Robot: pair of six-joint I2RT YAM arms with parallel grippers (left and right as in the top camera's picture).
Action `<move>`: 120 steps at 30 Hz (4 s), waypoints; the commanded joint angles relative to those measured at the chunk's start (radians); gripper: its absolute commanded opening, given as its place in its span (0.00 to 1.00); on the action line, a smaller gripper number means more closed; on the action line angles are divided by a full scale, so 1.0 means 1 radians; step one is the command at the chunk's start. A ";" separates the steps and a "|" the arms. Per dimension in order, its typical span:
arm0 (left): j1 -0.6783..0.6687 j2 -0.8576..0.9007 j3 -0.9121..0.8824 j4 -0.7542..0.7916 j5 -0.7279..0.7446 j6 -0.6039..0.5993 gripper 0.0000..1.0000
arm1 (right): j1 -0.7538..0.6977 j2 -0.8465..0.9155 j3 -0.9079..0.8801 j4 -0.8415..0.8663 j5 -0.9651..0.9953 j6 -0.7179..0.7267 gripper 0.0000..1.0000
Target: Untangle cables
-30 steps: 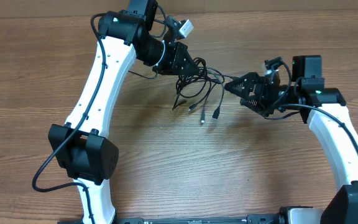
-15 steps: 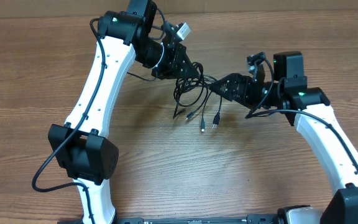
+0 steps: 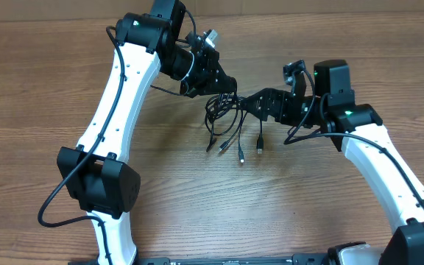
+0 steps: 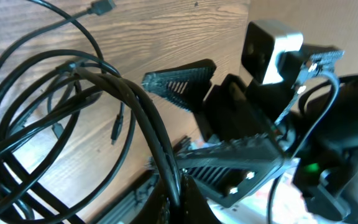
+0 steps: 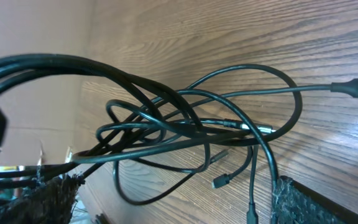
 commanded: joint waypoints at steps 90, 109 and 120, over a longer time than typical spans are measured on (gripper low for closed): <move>0.607 -0.037 0.032 0.076 0.436 -0.177 0.04 | 0.024 0.145 0.011 -0.317 0.737 0.062 1.00; 0.617 -0.036 0.032 0.056 0.275 -0.140 0.04 | 0.024 0.145 0.011 -0.310 0.720 0.062 1.00; 0.534 -0.036 0.032 -0.068 -0.164 -0.072 0.04 | 0.024 0.145 0.011 -0.206 0.566 0.031 1.00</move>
